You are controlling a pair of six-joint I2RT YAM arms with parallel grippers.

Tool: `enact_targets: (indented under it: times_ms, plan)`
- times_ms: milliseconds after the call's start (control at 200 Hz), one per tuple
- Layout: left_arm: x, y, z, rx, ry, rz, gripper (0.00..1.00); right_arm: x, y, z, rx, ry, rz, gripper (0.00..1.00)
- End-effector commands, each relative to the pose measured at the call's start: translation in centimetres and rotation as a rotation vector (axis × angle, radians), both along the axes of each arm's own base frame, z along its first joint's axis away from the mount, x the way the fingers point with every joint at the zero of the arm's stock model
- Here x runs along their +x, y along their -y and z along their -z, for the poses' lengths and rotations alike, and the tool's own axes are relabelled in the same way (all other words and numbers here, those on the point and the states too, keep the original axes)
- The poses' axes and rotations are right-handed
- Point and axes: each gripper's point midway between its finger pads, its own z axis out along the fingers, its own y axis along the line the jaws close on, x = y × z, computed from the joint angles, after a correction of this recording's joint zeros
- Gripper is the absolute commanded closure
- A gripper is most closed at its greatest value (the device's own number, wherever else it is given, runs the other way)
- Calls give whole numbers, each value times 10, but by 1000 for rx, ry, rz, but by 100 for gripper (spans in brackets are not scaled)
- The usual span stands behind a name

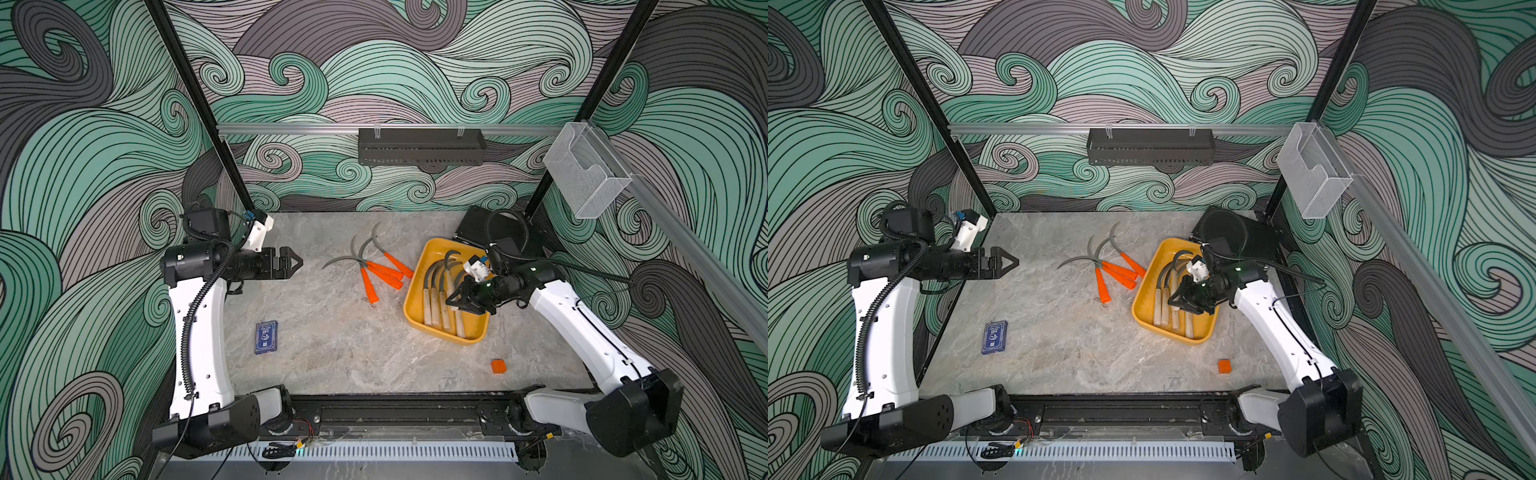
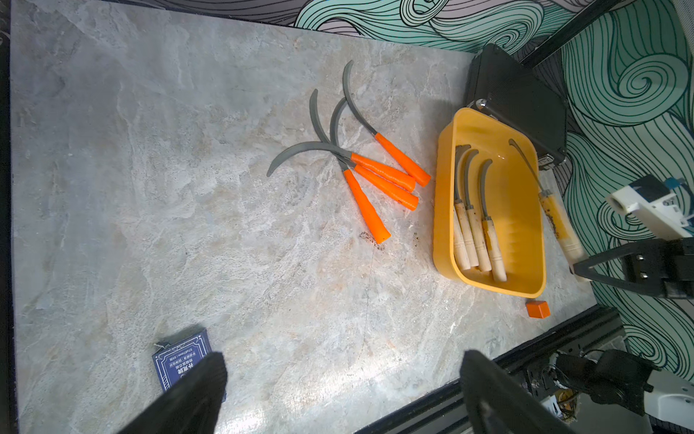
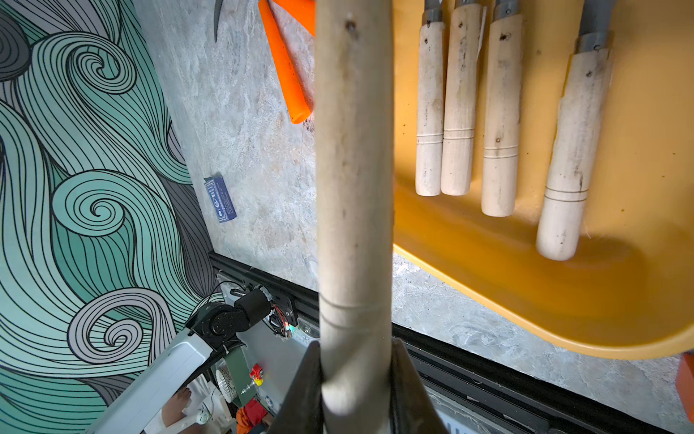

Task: Put small sickles into storage boxes
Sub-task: Place the sickle in the storage box.

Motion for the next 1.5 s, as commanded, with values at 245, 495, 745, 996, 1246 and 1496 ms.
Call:
enact_targets:
  times_ms: [245,495,745,996,1246,1496]
  plan:
    - [-2,-2,-4,29,3,1,3,19,2,27,-55,2,-28,100]
    - [-9,-1,-1,26,-11,-8,3,28,3,48,-85,-12,-29,100]
    - [-15,-2,5,42,-27,-8,3,31,6,66,-123,-23,-46,100]
    - [-15,-1,3,35,-26,-11,3,35,7,77,-146,-29,-46,100]
    - [-18,-1,5,33,-35,-10,3,35,12,90,-183,-41,-60,100]
    - [-22,-1,5,43,-30,-12,3,35,11,101,-206,-58,-78,100]
